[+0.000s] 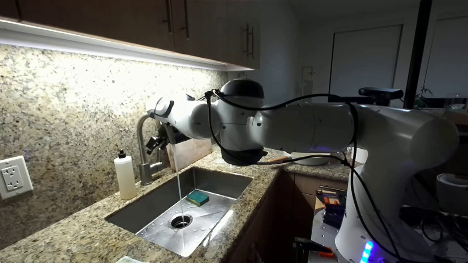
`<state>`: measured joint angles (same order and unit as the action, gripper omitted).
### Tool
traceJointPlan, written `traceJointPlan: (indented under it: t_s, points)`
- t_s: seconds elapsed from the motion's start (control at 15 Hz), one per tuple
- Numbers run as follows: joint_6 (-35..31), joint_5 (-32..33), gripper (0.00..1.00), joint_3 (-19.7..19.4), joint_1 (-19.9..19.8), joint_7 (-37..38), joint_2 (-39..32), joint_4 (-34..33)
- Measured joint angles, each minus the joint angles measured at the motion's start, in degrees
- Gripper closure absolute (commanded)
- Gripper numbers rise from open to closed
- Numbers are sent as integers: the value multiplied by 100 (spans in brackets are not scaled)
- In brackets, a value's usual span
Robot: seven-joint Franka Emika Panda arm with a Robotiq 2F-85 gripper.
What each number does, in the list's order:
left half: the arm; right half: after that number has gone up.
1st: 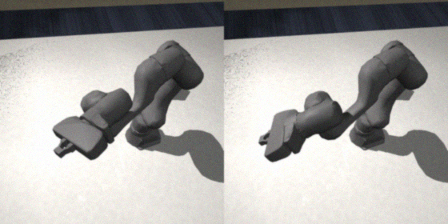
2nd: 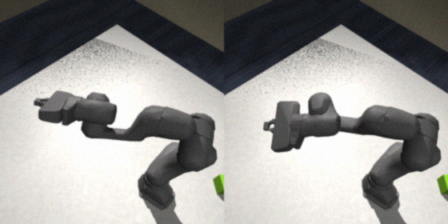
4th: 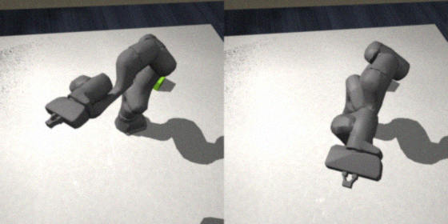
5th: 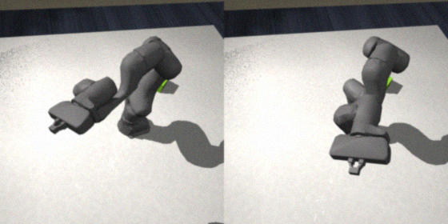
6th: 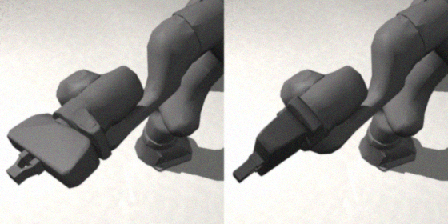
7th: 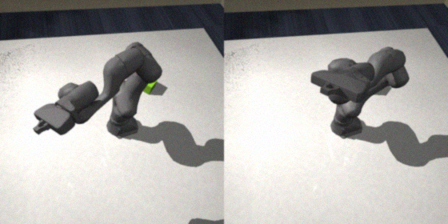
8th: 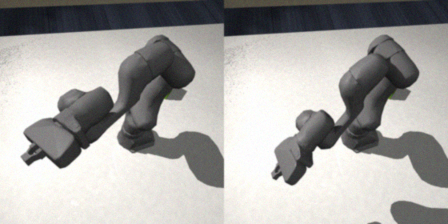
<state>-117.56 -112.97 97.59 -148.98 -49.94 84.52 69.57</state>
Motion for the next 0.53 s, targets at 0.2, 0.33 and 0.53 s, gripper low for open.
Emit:
traceJointPlan:
  t_s: [0.2, 0.33, 0.53]
  points:
    - [5, 1, 0, -3, 0, 0, 0, 0]
    - [7, 26, 0, -6, 0, 0, 0, -1]
    - [15, 134, 0, -18, 0, 0, 0, -8]
